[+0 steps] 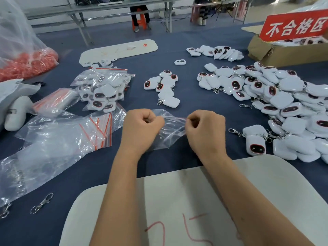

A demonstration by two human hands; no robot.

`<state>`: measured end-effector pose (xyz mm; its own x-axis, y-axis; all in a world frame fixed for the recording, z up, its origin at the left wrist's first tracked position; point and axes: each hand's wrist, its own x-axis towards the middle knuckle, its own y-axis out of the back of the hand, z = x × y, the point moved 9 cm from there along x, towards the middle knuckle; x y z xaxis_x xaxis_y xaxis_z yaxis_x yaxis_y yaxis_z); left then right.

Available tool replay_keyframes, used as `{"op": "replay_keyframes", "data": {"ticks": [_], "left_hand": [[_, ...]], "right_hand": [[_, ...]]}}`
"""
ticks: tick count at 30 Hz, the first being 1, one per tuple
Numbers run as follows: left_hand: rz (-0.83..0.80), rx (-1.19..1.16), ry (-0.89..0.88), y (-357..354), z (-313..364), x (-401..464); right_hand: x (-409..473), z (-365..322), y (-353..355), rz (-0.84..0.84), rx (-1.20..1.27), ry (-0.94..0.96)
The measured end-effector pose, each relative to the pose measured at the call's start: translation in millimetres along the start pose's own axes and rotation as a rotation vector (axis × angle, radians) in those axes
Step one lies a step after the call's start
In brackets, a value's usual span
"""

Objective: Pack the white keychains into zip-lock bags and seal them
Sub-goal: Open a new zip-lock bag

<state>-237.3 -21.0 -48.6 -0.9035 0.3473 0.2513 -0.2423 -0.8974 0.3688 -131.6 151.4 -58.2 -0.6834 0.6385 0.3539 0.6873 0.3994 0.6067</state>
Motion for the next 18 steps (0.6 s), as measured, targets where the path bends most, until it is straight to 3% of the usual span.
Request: {"op": "replay_keyframes", "data": {"ticks": [7,11,14,18], "left_hand": [[0.042,-0.033,-0.090,-14.9,24.7,-3.8],[0.181,0.007,-0.144,-2.3,31.4,-8.9],[0.273,0.256,-0.096,17.9,12.1,-5.4],[0.164,0.566,0.132,21.6,-27.2,-2.5]], "right_hand": [[-3.1,-7.6,-17.2,-0.221,0.176,0.024],[-1.2,-5.7,-15.1,-0.222,0.184,0.022],[-1.7,-2.6,-16.0,-0.230,0.145,-0.014],[-2.6,-0.8,-12.6,-0.161,0.108,-0.026]]}}
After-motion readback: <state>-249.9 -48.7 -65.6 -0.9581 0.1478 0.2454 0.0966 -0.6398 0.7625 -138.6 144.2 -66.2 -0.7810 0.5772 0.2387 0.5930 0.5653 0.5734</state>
